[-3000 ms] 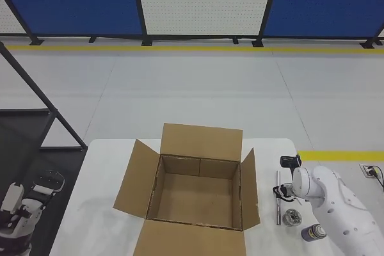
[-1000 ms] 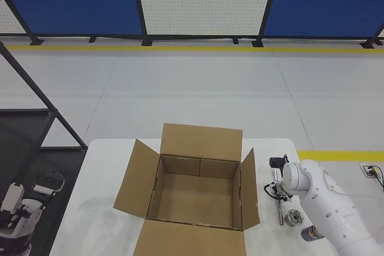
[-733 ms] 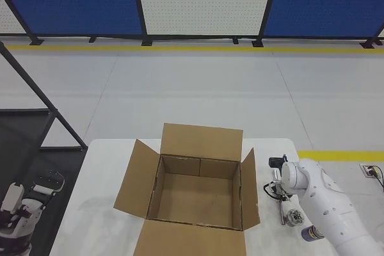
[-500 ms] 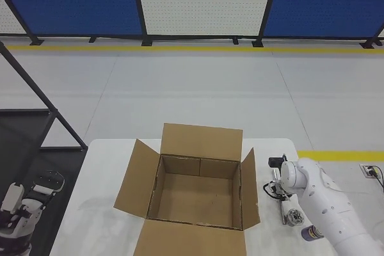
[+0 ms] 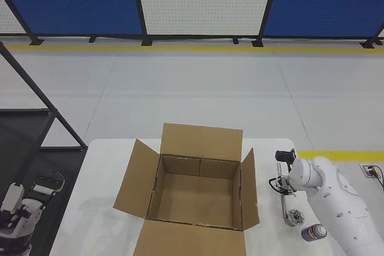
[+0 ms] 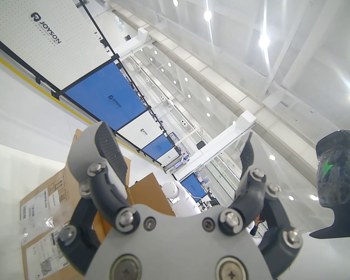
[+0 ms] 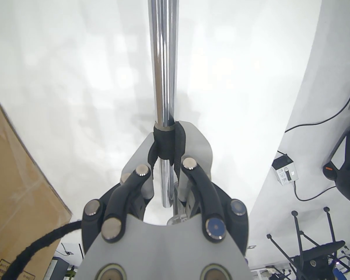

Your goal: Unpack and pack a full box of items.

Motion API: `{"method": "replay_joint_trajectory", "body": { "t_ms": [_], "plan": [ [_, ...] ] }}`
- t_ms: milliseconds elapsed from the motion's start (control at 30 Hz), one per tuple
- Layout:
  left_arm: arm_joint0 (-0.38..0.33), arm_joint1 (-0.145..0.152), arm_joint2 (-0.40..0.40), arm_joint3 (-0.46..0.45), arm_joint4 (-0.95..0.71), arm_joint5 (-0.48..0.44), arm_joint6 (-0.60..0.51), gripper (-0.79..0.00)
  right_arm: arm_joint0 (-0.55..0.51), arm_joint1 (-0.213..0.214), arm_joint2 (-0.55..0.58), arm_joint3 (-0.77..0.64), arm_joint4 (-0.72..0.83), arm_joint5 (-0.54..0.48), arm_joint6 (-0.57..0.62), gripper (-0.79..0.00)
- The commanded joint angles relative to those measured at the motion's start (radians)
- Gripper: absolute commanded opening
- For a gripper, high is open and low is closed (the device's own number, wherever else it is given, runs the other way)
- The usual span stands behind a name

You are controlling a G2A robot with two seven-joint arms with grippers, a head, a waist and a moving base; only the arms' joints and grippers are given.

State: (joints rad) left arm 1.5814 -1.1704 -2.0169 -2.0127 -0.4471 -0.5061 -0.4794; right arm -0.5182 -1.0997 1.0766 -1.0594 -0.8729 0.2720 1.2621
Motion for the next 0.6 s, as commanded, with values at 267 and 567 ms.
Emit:
{"method": "replay_joint_trajectory", "body": {
  "t_ms": [267, 567],
  "plan": [
    [0.0, 0.0, 0.0, 0.0, 0.0, 0.0, 0.0, 0.0, -0.233, 0.077, 0.305, -0.441, 0.063, -0.001, 0.062, -0.785],
    [0.0, 0.0, 0.0, 0.0, 0.0, 0.0, 0.0, 0.0, -0.41, 0.106, 0.462, -0.757, 0.062, 0.031, 0.087, -0.785]
  ]
}}
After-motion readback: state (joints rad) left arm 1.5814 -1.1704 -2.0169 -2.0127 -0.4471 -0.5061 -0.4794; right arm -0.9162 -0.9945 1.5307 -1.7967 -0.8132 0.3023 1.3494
